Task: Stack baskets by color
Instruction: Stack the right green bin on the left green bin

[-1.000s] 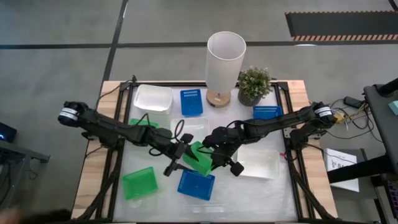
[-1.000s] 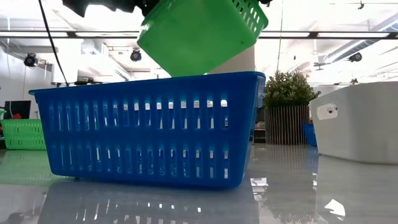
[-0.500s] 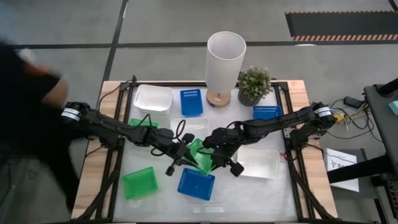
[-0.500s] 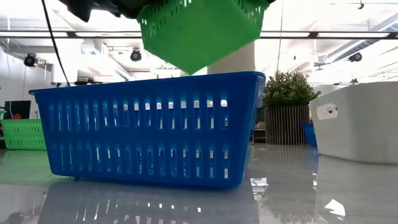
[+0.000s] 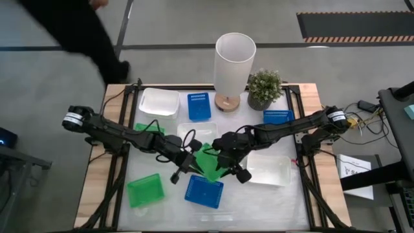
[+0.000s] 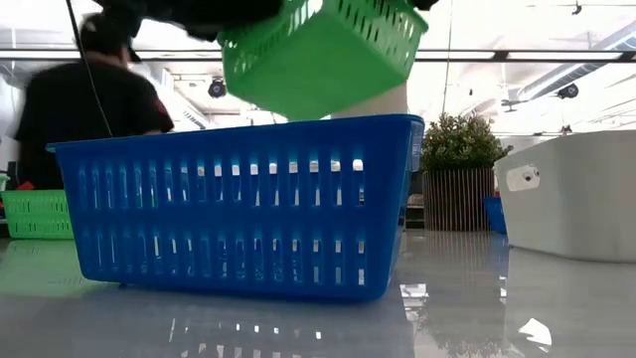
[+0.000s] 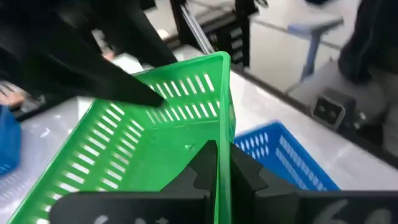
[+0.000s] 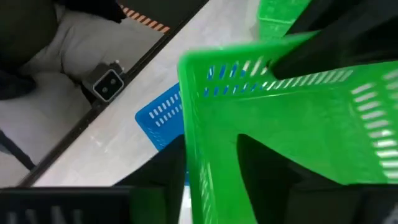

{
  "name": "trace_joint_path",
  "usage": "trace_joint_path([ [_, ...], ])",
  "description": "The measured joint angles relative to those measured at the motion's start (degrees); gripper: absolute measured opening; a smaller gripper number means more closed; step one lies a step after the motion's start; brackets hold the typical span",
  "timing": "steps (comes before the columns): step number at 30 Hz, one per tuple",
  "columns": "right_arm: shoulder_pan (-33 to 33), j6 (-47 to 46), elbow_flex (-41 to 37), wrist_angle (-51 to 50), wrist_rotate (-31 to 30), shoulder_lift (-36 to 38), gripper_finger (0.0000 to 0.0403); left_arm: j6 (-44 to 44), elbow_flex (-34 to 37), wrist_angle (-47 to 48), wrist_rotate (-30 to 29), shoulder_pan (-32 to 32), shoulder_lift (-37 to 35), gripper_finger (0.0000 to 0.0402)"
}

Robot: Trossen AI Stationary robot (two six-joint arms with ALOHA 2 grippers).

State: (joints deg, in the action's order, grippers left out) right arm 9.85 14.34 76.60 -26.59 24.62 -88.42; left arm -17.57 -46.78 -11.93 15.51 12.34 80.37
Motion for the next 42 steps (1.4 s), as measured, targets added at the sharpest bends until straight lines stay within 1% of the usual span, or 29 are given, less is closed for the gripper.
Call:
trace_joint_path([
  [5,0.0,-1.8,1.0,-2.2,-1.0,3.8,0.0181,-0.8,-0.3,6.0,-0.2,0.6,-2.8,0.0000],
  [8,0.0,-2.0,1.0,-2.7,-1.0,6.8,0.0193,-0.9,-0.2,9.3,-3.0,1.4,-5.1,0.0000],
  [10,0.0,-2.3,1.0,-3.2,-1.7,8.9,0.0195,-1.1,-0.2,11.5,-4.7,1.8,-7.3,0.0000],
  [13,0.0,-3.3,0.8,-4.3,-3.6,11.8,0.0195,-2.5,-0.2,17.8,-8.1,2.8,-10.8,0.0000],
  [16,0.0,-4.3,0.1,-5.5,-3.8,14.8,0.0191,-2.5,-0.2,22.6,-12.5,3.6,-14.1,0.0000],
  [20,0.0,-5.6,-2.8,-4.7,-3.8,18.6,0.0184,-2.7,-0.8,30.5,-16.8,4.2,-18.4,0.0000],
  [23,0.4,-7.3,-6.8,-1.0,-3.9,21.0,0.0177,-2.9,-1.3,37.9,-20.3,4.2,-21.1,0.0000],
  [25,0.7,-8.1,-10.3,3.2,-3.9,22.5,0.0173,-2.9,-1.6,42.4,-23.2,4.2,-22.5,0.0000],
  [27,0.8,-8.8,-14.0,7.3,-4.4,23.8,0.0169,-2.9,-2.0,46.4,-24.7,4.2,-23.7,0.0000],
  [32,0.8,-9.4,-23.5,17.2,-5.7,26.2,0.0167,-2.9,-3.0,53.8,-24.9,4.2,-26.1,0.0000],
  [36,0.8,-10.8,-29.8,25.8,-5.8,27.0,0.0166,-2.6,-4.5,62.0,-24.9,4.2,-28.5,0.0000],
  [39,0.8,-11.9,-33.3,30.3,-5.8,27.1,0.0164,-2.3,-4.8,66.7,-24.9,4.2,-30.4,0.0000],
  [42,0.8,-12.7,-35.8,34.1,-5.8,26.8,0.0164,-2.2,-4.2,69.5,-24.9,4.2,-32.8,0.0000],
])
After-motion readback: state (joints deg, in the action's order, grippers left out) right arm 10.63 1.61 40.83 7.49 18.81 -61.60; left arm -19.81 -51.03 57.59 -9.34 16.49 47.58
